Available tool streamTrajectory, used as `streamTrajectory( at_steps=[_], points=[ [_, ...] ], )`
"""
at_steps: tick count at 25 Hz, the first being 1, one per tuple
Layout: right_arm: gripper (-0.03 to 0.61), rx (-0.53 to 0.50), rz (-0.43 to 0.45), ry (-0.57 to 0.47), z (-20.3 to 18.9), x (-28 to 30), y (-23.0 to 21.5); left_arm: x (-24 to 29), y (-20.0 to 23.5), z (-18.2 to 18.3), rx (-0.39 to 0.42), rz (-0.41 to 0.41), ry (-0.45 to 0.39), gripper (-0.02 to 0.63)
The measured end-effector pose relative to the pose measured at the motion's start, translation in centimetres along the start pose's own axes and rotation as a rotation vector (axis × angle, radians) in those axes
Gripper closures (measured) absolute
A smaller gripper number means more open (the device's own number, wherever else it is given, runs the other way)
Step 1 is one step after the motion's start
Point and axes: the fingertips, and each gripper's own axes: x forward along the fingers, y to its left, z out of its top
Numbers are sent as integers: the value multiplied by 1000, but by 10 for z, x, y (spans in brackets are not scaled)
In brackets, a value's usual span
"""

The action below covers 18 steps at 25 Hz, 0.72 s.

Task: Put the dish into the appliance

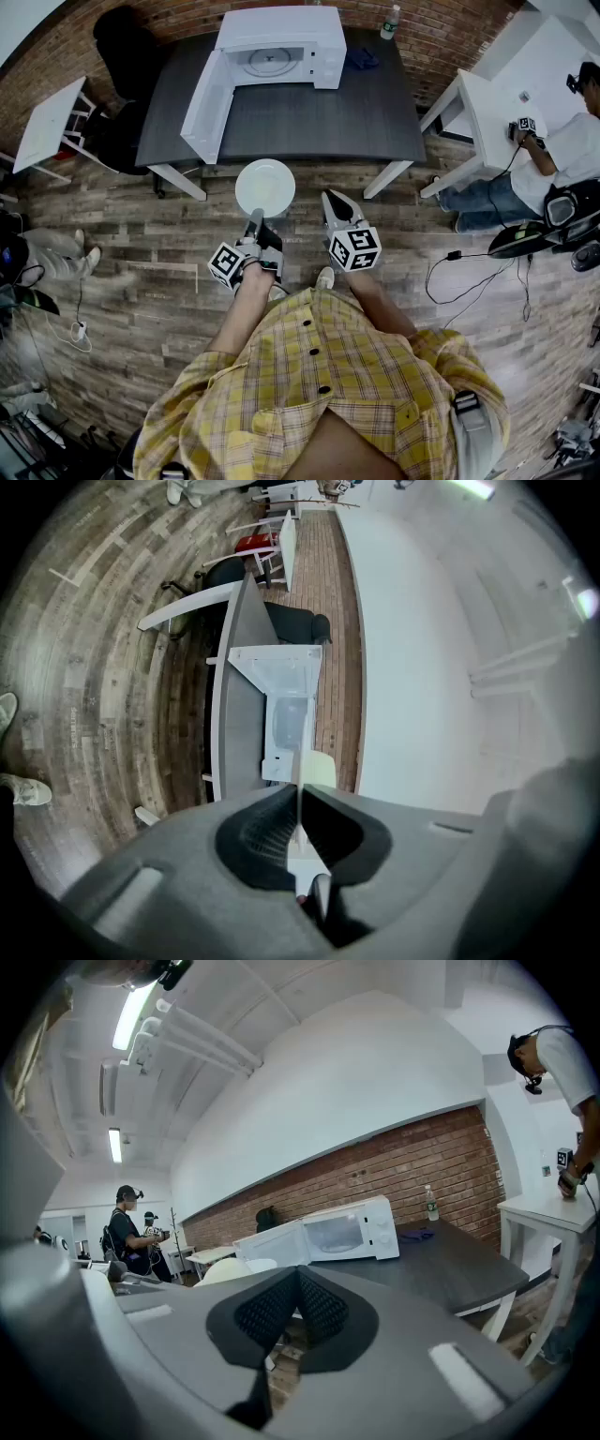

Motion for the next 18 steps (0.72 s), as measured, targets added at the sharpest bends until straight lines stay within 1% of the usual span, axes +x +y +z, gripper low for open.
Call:
streamTrajectory(
  at_steps=[5,8,12,16,18],
  points=[
    [575,-10,-3,5,-5,0,-6,1,5,5,29,11,-5,600],
    [575,-12,-5,7,-7,0,-5,1,3,7,14,6,-11,600],
    [575,-24,-11,8,-8,-2,-7,0,6,8,17,16,-12,600],
    [575,-53,-22,5,-5,-6,-12,0,14,2,11,50,-11,600],
    [575,-62,-15,0,-2,-6,-12,3,9,1,22,35,-16,600]
  ],
)
